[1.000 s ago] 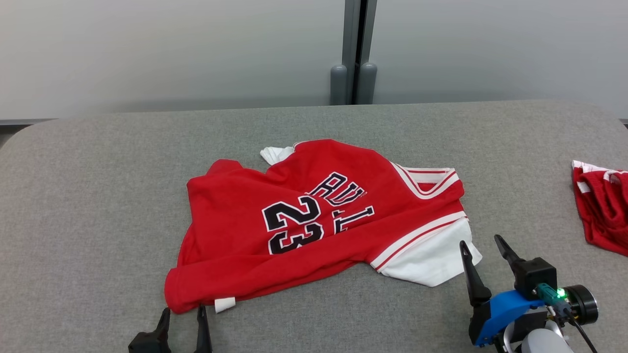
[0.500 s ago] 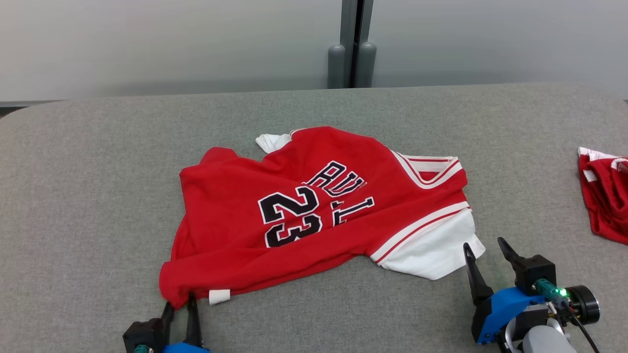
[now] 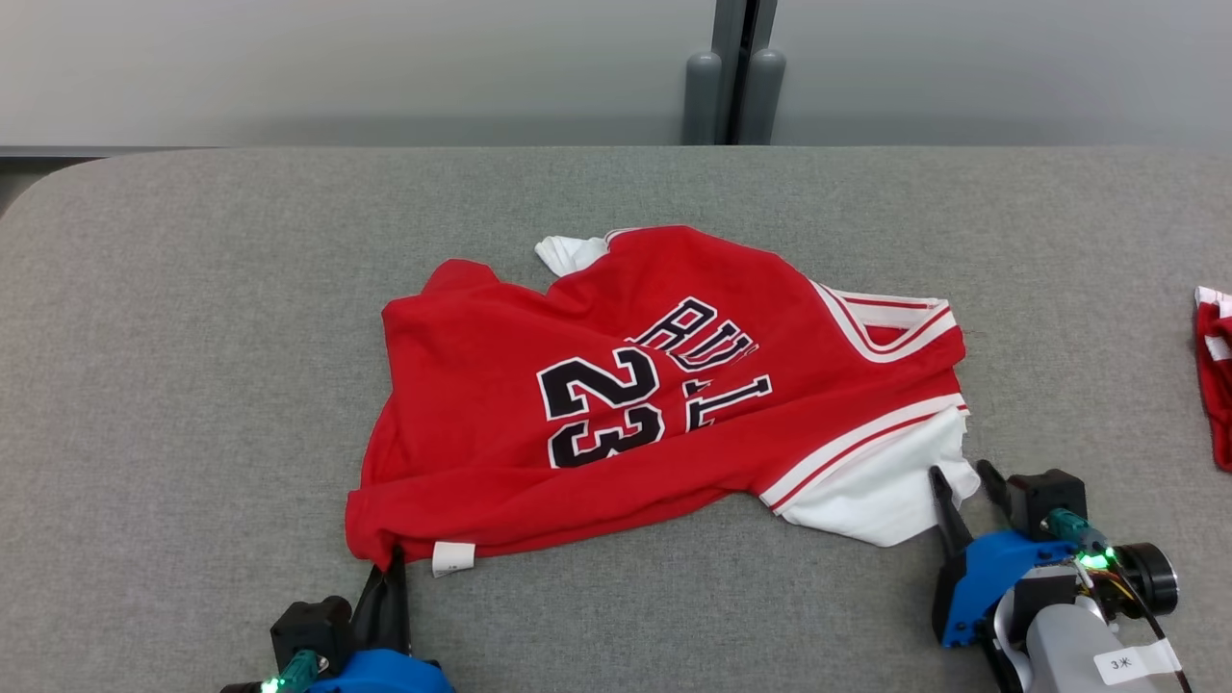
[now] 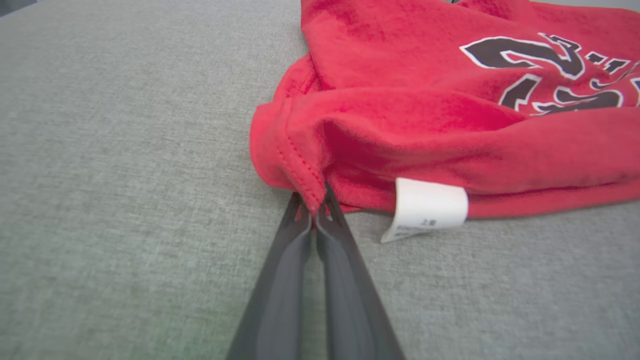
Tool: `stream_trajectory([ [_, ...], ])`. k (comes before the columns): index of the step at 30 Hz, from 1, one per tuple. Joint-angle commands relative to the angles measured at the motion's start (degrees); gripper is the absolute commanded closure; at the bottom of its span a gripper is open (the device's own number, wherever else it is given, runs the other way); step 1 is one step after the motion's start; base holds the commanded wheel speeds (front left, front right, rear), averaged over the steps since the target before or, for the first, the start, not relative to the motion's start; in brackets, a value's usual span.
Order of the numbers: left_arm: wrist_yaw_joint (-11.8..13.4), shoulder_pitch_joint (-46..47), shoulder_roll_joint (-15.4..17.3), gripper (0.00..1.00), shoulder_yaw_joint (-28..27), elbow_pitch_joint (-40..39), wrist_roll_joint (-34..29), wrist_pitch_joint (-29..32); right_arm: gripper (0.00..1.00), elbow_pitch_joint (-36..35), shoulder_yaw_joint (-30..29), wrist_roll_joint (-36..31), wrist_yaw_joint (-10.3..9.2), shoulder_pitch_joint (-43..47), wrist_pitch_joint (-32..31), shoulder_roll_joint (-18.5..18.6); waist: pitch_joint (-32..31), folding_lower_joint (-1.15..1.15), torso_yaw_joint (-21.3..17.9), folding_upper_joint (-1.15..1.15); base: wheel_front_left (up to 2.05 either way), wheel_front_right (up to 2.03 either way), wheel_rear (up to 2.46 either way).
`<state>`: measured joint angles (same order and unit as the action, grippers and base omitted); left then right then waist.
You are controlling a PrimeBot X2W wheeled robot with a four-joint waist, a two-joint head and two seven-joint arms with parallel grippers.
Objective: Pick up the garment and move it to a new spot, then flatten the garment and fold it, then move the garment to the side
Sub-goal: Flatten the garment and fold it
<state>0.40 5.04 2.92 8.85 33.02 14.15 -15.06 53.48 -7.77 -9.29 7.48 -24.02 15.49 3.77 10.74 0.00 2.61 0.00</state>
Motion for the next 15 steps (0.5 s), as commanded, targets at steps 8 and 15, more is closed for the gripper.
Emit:
stream_trajectory([
  [8, -1.5, 3.22, 0.09, 1.0, -3.81, -11.51, -3.42, -0.18, 1.0, -16.08, 4.8, 12.94, 0.02, -0.49, -0.34, 1.92, -3.75, 0.0, -2.18, 0.0, 0.0, 0.0, 0.0],
  [15, -4.1, 9.98, 3.24, 1.0, -7.69, -20.9, -7.38, -0.17, 1.0, -27.99, 5.75, 20.92, 0.02, -5.33, -0.33, 5.17, -6.97, 0.0, -4.04, 0.0, 0.0, 0.0, 0.0],
])
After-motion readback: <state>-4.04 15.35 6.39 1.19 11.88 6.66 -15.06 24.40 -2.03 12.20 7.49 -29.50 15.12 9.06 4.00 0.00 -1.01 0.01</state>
